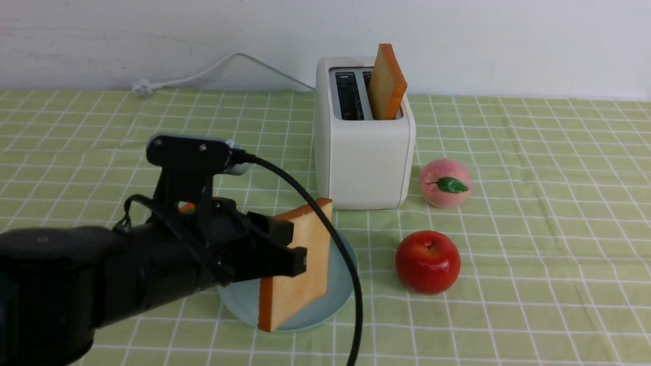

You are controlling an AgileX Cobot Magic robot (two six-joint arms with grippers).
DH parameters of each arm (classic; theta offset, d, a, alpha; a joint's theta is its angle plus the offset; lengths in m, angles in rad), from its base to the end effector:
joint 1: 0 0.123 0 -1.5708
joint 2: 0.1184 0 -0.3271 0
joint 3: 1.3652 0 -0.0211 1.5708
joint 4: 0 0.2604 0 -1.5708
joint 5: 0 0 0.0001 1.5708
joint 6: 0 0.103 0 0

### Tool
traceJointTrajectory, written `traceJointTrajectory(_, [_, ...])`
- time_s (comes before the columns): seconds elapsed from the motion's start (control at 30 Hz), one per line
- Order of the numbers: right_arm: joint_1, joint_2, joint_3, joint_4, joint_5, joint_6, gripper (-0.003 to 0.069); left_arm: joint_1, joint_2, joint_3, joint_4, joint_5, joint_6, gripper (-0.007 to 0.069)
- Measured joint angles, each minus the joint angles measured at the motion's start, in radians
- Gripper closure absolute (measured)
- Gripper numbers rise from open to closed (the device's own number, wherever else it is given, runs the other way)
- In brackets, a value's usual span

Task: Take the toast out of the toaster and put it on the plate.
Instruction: Use the left arm to put a slice of bread into the empty plate

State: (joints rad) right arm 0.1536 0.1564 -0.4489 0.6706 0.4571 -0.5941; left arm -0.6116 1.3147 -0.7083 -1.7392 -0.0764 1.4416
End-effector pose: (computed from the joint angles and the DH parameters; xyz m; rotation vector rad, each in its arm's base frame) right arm 0.0137 0.0308 0.3290 -0.3198 1.5374 0.3565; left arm 0.2338 -0.1546 0.2840 0.2879 2.1164 -0.4641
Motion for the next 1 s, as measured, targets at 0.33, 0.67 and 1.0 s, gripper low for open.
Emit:
traceJointTrajectory(0.33, [0.000,0.000,0.000,0.002,0.016,0.000,0.0655,0.000,0.127,-0.072,0.000,0.000,-0.003,0.0522])
traceJointTrajectory(0.67, [0.000,0.000,0.000,0.002,0.016,0.000,0.0655,0.000,0.167,-0.077,-0.001,-0.079,-0.005,0.0522])
traceJointTrajectory(1.0, [0.000,0.000,0.000,0.003,0.016,0.000,0.0655,0.000,0.175,-0.079,-0.005,-0.145,-0.001,0.0334])
